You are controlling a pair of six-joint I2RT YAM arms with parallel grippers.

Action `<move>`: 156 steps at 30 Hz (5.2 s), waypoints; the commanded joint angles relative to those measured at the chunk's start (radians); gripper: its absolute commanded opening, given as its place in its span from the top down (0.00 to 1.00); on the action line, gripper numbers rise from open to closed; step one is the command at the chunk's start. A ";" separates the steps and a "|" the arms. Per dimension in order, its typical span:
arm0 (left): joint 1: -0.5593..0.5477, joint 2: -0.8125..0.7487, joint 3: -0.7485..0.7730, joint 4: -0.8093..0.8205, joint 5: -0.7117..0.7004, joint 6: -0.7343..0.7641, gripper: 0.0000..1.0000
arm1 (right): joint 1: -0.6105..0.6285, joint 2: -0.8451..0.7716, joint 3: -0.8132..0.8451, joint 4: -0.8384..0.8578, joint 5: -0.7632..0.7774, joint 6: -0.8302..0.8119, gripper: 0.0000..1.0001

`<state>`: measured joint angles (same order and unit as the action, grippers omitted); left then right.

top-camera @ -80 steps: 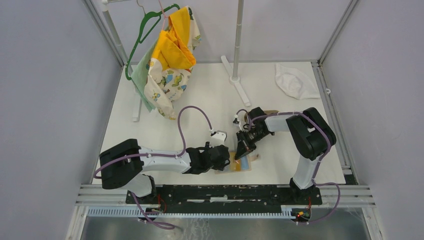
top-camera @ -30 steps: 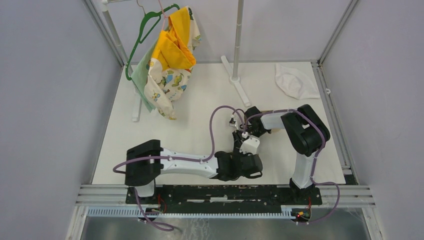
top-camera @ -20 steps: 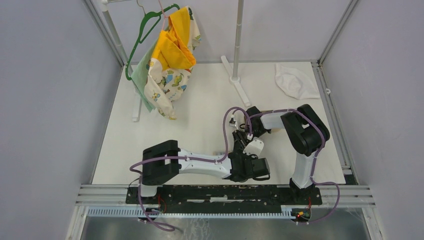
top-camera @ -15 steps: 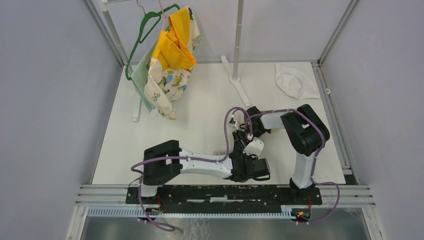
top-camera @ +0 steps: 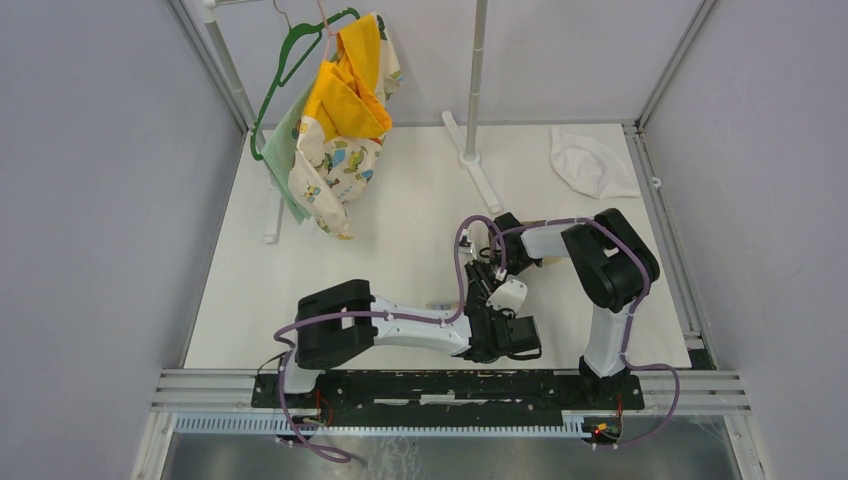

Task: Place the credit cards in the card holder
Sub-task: Insert the credit card into the card holder, then close the card holder at the center of the board.

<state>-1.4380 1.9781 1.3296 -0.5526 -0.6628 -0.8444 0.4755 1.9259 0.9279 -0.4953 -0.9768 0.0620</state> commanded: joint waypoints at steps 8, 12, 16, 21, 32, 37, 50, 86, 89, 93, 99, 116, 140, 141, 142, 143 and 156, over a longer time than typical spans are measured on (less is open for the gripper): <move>0.048 -0.002 -0.008 -0.018 -0.051 -0.082 0.64 | 0.010 0.047 0.002 0.046 0.113 -0.082 0.68; 0.058 -0.008 -0.028 -0.017 -0.049 -0.087 0.60 | 0.010 0.044 0.007 0.039 0.107 -0.089 0.67; 0.063 -0.019 -0.042 -0.018 -0.050 -0.092 0.58 | 0.002 0.032 0.015 0.023 0.091 -0.101 0.65; 0.072 -0.037 -0.063 -0.018 -0.054 -0.097 0.57 | -0.010 0.005 0.020 0.012 0.073 -0.116 0.63; 0.078 -0.075 -0.098 -0.018 -0.056 -0.102 0.57 | -0.027 -0.033 0.026 -0.001 0.038 -0.137 0.61; 0.078 -0.099 -0.120 -0.017 -0.043 -0.104 0.57 | -0.035 -0.041 0.029 -0.009 0.029 -0.144 0.60; 0.077 -0.247 -0.200 0.101 0.072 -0.013 0.56 | -0.070 -0.148 0.064 -0.060 0.027 -0.217 0.61; 0.262 -1.252 -1.026 0.840 0.315 0.129 0.00 | -0.089 -0.954 -0.308 0.197 -0.043 -0.997 0.02; 0.332 -1.254 -1.073 0.900 0.418 0.137 0.00 | -0.108 -1.016 -0.396 0.257 -0.075 -1.005 0.02; 0.410 -1.214 -1.076 0.856 0.476 0.112 0.00 | -0.135 -1.059 -0.455 0.241 -0.137 -1.091 0.02; 0.456 -1.193 -1.084 0.794 0.504 0.101 0.00 | -0.133 -1.022 -0.452 0.127 -0.078 -1.270 0.02; 0.457 -1.194 -1.037 0.527 0.408 0.129 0.03 | 0.039 -0.854 -0.443 0.095 0.167 -1.338 0.26; 0.469 -0.804 -1.000 0.767 0.627 0.002 0.09 | 0.171 -0.678 -0.415 0.143 0.434 -1.238 0.70; 0.471 -0.796 -1.000 0.767 0.633 -0.010 0.10 | 0.172 -0.672 -0.411 0.133 0.438 -1.245 0.71; 0.471 -0.785 -1.001 0.769 0.634 -0.019 0.10 | 0.173 -0.666 -0.407 0.126 0.442 -1.248 0.71; 0.472 -0.777 -1.003 0.775 0.636 -0.027 0.10 | 0.173 -0.658 -0.402 0.114 0.448 -1.253 0.72; 0.478 -0.599 -1.027 0.974 0.730 -0.106 0.26 | 0.184 -0.620 -0.383 0.083 0.464 -1.253 0.73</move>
<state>-0.9604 1.3159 0.3191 0.4110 0.0139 -0.8951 0.6529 1.2804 0.5350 -0.3969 -0.5781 -1.1748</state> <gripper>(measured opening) 0.773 0.265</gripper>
